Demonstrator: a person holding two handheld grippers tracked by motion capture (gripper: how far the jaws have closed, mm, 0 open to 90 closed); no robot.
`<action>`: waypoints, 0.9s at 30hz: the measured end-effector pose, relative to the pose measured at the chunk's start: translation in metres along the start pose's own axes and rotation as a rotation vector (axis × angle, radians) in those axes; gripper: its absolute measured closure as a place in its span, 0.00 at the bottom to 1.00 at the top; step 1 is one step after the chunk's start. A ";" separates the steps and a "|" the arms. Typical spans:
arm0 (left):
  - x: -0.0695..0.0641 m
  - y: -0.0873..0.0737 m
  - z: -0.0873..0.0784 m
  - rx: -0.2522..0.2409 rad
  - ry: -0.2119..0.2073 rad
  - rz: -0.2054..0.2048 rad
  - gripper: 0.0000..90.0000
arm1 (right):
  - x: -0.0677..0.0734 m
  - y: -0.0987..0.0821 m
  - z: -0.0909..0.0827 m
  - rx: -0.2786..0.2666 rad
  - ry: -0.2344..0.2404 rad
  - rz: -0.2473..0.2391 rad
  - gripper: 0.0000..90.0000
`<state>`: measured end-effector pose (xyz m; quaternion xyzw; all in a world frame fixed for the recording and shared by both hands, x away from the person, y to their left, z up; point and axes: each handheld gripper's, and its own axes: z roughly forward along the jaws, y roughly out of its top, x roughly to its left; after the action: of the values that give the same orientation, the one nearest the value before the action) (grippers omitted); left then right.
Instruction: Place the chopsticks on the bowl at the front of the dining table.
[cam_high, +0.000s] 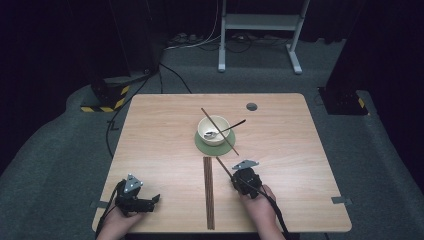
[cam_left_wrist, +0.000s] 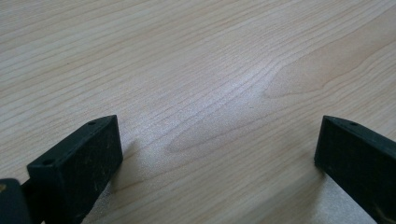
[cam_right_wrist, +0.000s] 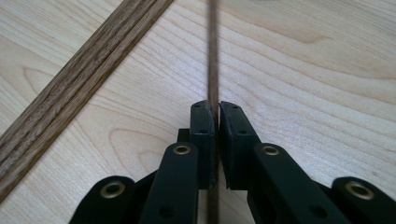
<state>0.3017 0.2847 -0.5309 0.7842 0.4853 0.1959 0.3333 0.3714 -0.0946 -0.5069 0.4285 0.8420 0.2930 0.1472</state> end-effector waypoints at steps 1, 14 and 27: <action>0.000 0.000 0.000 0.001 0.000 -0.001 0.01 | 0.000 0.000 -0.001 0.002 0.002 -0.004 0.94; 0.000 0.000 0.000 0.001 0.000 0.005 0.01 | 0.007 0.026 -0.023 -0.064 -0.010 -0.057 0.94; 0.000 0.000 0.000 -0.005 -0.004 0.006 0.02 | 0.001 0.073 -0.037 -0.139 -0.004 -0.060 0.94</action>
<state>0.3016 0.2850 -0.5310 0.7851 0.4821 0.1965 0.3355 0.3992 -0.0738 -0.4329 0.3923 0.8318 0.3453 0.1871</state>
